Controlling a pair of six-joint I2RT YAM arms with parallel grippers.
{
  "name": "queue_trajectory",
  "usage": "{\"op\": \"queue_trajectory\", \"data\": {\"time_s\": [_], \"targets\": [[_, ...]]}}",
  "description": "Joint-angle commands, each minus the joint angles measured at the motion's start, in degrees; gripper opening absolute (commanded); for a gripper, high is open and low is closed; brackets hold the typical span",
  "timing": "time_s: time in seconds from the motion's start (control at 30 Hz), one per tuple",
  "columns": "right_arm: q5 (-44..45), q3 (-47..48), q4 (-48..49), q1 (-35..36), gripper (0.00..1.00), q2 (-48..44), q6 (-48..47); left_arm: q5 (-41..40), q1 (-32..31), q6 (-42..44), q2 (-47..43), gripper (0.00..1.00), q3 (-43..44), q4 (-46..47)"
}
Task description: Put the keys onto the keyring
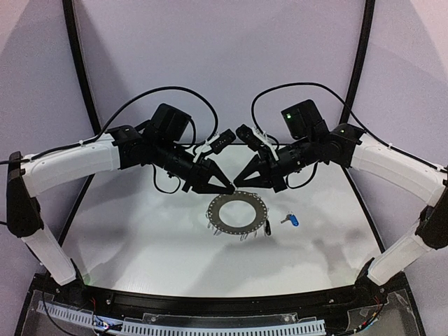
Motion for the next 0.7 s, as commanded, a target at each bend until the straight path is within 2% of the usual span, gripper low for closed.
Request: {"op": "queue_trajectory", "data": {"time_s": [0.0,0.2,0.23,0.3,0.33,0.4,0.43,0.5,0.53,0.6,0.67], "targets": [[-1.34,2.13,-0.01,0.34,0.0,0.34,-0.38,-0.48,0.37,-1.06,-0.69,0.01,0.9,1.18],[1.48,0.51,3.0,0.36,0.0,-1.55,0.85,-3.34,0.37,-1.05,-1.3,0.01,-0.16,0.92],[2.01,-0.16,4.64,0.36,0.03,-2.71,1.23,-4.48,0.37,-0.97,-1.37,0.01,-0.39,0.5],[1.96,-1.38,6.69,0.39,0.19,-4.33,2.13,-4.98,0.41,-0.7,-1.48,0.01,-0.47,-0.06],[2.28,-2.44,8.18,0.41,0.33,-5.62,2.77,-5.24,0.38,-0.77,-1.75,0.01,-0.82,-0.07],[3.78,-4.1,10.43,0.37,0.39,-7.73,3.69,-5.29,0.37,-0.63,-2.46,0.01,-1.91,0.8],[6.04,-5.22,11.91,0.25,0.46,-9.19,4.45,-5.47,0.37,-0.15,-3.31,0.01,-3.0,1.68],[11.79,-9.0,16.78,0.04,0.52,-12.68,7.81,-6.37,0.37,2.5,-5.76,0.01,-6.64,4.45],[14.51,-10.67,18.76,-0.01,0.59,-14.82,9.07,-6.7,0.37,4.42,-6.61,0.01,-9.06,6.51],[20.04,-14.03,22.1,-0.18,0.93,-18.16,11.25,-6.96,0.37,9.2,-9.37,0.01,-11.56,8.18],[25.62,-17.4,24.85,-0.36,0.98,-20.85,13.09,-5.93,0.37,14.56,-12.34,0.01,-15.46,10.05]]}}
